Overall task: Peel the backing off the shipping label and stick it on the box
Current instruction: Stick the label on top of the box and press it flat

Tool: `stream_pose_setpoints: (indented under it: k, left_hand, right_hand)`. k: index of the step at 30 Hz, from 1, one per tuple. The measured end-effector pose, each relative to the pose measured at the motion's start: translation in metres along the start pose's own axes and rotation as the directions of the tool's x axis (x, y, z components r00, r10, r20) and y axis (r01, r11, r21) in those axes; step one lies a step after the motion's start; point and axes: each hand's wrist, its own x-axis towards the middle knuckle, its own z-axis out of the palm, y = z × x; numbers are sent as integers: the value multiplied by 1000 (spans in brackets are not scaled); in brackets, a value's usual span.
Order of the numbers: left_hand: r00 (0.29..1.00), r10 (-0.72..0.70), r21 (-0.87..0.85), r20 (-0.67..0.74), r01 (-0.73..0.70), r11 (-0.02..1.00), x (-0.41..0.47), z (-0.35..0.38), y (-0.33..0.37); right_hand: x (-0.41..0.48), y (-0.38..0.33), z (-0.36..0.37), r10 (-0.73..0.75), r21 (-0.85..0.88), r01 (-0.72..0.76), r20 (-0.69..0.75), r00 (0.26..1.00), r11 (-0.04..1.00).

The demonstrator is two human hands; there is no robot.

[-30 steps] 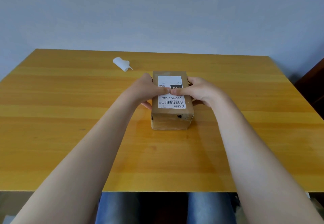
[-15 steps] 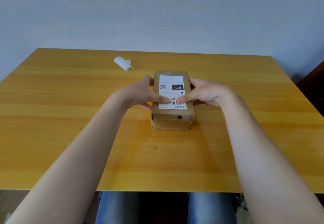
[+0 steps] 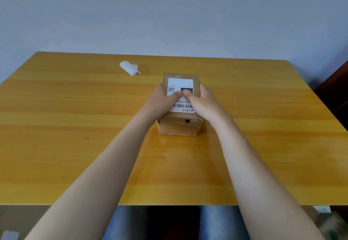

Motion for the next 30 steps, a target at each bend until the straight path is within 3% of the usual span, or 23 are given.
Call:
stream_pose_setpoints:
  k: [8, 15, 23, 30]
  left_hand:
    - [989, -9, 123, -147, 27, 992, 2, 2, 2]
    - [987, -16, 133, -160, 37, 990, 7, -1, -1]
    - [988, -76, 386, -132, 122, 914, 11, 4, 13]
    - [978, -97, 462, -182, 172, 870, 29, 1, 21]
  right_hand:
    - [-2, -2, 6, -27, -2, 27, -106, 994, 1000]
    - [5, -2, 0, -18, -109, 7, -105, 994, 994]
    - [11, -13, 5, 55, -138, -57, -21, 998, 989]
    - [34, -23, 3, 129, -276, -155, -110, 985, 948]
